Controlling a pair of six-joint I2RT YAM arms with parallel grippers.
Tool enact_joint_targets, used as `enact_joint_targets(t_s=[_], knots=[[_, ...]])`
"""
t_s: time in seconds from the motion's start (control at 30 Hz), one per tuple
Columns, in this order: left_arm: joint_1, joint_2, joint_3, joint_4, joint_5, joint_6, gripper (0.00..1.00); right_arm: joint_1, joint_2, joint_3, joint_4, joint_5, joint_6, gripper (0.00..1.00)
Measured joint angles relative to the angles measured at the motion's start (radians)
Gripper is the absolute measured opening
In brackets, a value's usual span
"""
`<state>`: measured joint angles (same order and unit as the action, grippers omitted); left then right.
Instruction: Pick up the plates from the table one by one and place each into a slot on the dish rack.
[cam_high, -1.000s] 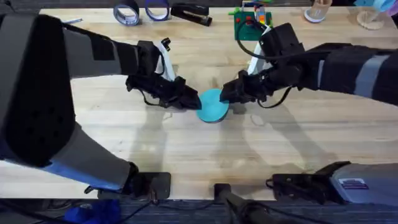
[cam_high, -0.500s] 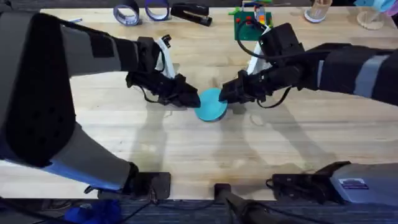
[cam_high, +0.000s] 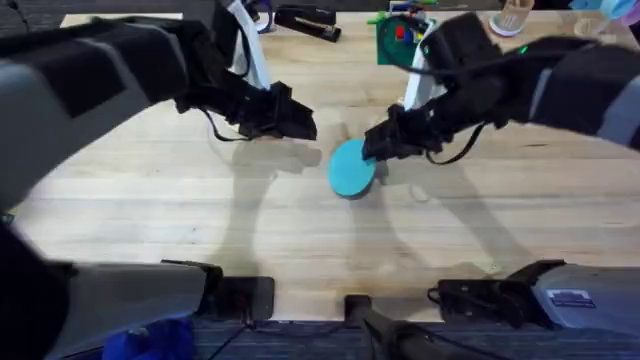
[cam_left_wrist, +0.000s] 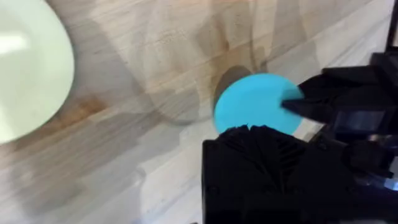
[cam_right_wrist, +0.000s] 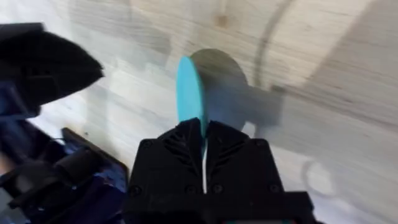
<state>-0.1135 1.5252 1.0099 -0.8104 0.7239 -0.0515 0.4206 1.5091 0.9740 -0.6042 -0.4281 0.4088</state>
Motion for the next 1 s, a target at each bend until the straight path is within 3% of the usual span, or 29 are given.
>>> enact_joint_targets(t_s=[0.27, 0.53, 1.0], knots=[[0.0, -0.166, 0.009, -0.116, -0.121, 0.018, 0.041, 0.0, -0.013, 0.194, -0.238, 0.123, -0.116, 0.032], [0.0, -0.341, 0.06, -0.256, -0.277, 0.04, 0.041, 0.0, -0.09, 0.334, -0.373, 0.256, -0.171, 0.032], [0.0, -0.46, 0.348, -0.497, -0.535, 0.099, 0.04, 0.0, -0.325, 0.354, -0.453, 0.529, -0.182, 0.031]])
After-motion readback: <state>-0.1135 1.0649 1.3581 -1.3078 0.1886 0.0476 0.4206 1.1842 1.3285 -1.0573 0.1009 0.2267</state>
